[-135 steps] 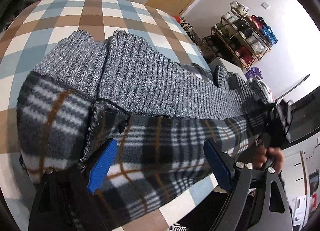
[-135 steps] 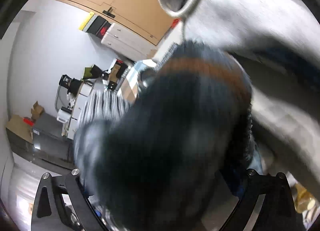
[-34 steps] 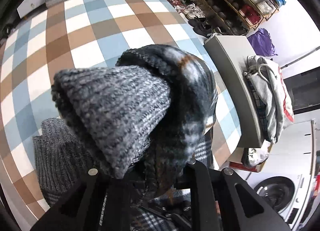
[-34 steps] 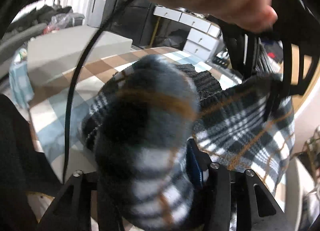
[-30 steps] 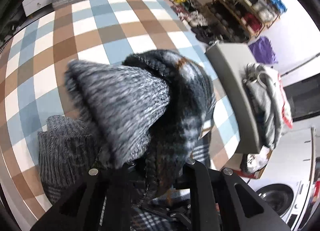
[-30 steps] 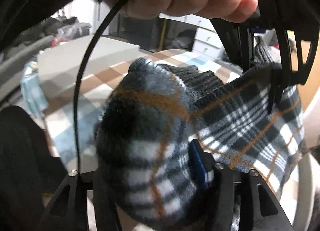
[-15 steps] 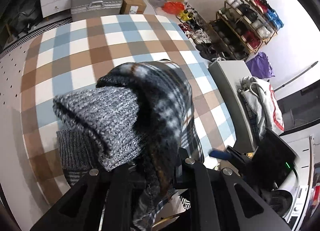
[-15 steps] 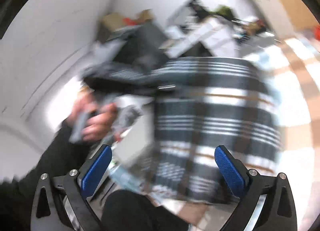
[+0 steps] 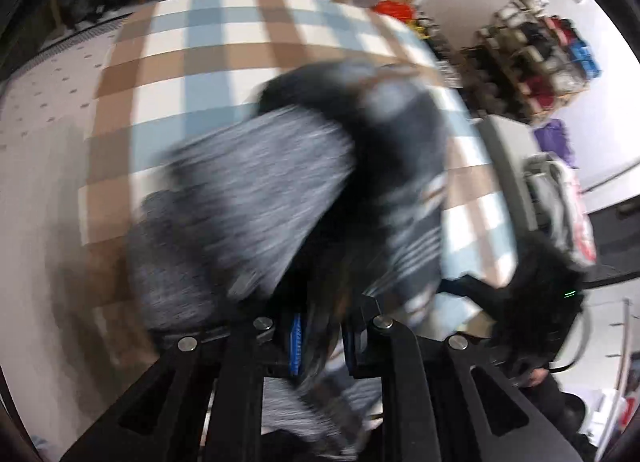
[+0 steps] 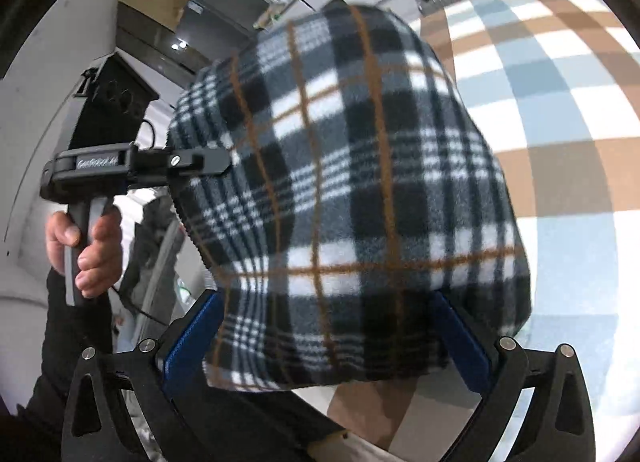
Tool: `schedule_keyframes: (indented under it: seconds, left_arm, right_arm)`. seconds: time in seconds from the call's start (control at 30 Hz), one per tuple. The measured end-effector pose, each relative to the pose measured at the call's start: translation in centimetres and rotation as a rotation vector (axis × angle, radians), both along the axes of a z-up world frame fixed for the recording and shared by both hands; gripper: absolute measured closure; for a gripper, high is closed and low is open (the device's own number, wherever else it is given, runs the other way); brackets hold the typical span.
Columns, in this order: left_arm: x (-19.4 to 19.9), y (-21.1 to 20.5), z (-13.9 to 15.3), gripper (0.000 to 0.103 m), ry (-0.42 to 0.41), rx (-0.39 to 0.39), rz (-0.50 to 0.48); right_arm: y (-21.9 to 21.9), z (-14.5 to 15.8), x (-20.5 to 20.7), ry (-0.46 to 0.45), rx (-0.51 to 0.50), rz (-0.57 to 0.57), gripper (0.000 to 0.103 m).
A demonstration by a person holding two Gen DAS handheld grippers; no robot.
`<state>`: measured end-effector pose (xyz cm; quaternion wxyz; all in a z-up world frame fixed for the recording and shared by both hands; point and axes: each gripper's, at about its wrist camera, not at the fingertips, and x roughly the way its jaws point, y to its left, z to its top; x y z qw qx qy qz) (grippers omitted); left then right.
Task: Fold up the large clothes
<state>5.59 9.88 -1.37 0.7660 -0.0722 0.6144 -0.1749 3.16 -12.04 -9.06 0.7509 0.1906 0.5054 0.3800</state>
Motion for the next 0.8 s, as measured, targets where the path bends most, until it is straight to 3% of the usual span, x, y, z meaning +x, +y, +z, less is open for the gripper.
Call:
schedule_keyframes:
  seconds: [0.07, 0.13, 0.27, 0.3, 0.33, 0.4, 0.47, 0.63, 0.7, 0.77, 0.8]
  left_arm:
    - [-0.2, 0.9, -0.5, 0.091, 0.017, 0.004, 0.018]
    - [-0.5, 1.8, 0.0, 0.091, 0.033, -0.046, 0.056]
    - [-2.6, 2.8, 3.6, 0.091, -0.05, -0.062, 0.075]
    - [-3.5, 3.2, 4.5, 0.082, -0.087, -0.045, 0.087]
    - [-4.3, 3.5, 4.7, 0.056, -0.106, -0.019, 0.104]
    - [-6.0, 4.2, 3.9, 0.026, -0.123, 0.003, 0.156]
    - [-7.0, 4.0, 2.1, 0.026, -0.101, -0.015, 0.143]
    - [-6.0, 3.8, -3.2, 0.027, -0.037, 0.06, 0.177]
    - [-5.3, 4.3, -4.6, 0.027, -0.034, 0.037, 0.201]
    - [-4.6, 4.8, -5.9, 0.045, -0.015, 0.003, 0.203]
    - [-4.4, 4.9, -6.7, 0.066, 0.004, -0.024, 0.195]
  right_arm:
    - [0.7, 0.3, 0.7, -0.004, -0.017, -0.007, 0.0]
    - [1.2, 0.1, 0.6, 0.003, -0.015, -0.02, 0.0]
    - [2.7, 0.9, 1.0, -0.029, -0.064, -0.015, 0.0]
    - [2.9, 1.2, 0.6, -0.04, -0.077, -0.011, 0.0]
    - [3.2, 1.4, -0.1, -0.049, -0.086, -0.007, 0.0]
    - [3.0, 0.6, -0.5, -0.044, -0.078, -0.006, 0.0]
    - [3.0, 0.5, -0.1, -0.024, -0.051, -0.013, 0.0]
    - [2.5, 0.6, 0.4, 0.015, -0.003, -0.03, 0.0]
    - [2.7, 0.6, 0.4, 0.01, -0.003, -0.033, 0.0]
    - [2.6, 0.6, 0.2, 0.001, -0.009, -0.034, 0.0]
    - [2.6, 0.7, 0.0, -0.006, -0.017, -0.032, 0.0]
